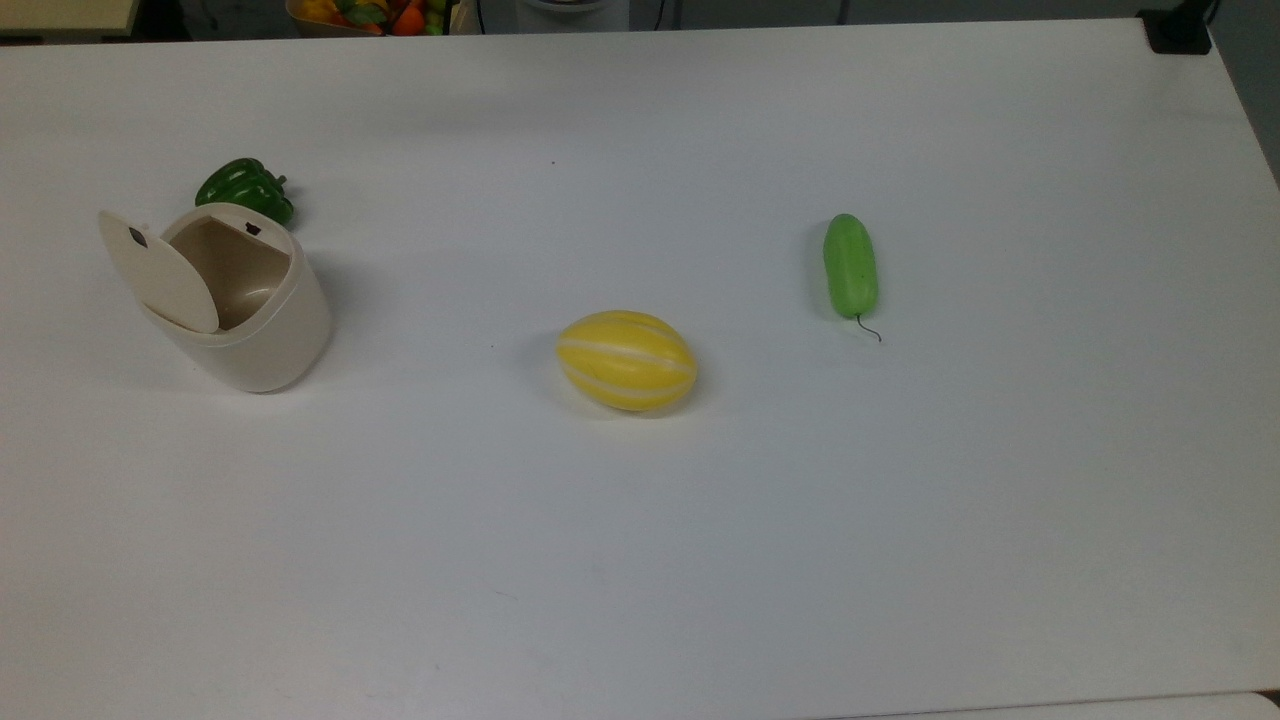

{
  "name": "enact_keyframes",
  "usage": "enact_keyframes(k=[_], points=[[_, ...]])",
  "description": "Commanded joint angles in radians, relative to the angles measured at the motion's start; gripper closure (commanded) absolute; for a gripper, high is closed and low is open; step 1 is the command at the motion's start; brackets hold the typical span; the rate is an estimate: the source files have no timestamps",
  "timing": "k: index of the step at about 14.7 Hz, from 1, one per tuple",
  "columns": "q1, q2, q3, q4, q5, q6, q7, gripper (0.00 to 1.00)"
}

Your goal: Close garbage bin

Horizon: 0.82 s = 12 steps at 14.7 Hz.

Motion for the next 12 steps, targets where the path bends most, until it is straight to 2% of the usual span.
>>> enact_keyframes(k=[1, 9, 12], points=[[-0.001, -0.005, 0.000, -0.004, 0.003, 0.010, 0.004, 0.92], [-0.063, 0.019, 0.002, -0.001, 0.014, 0.118, 0.021, 0.95], [-0.104, 0.062, 0.000, 0.022, 0.018, 0.221, 0.111, 0.95]])
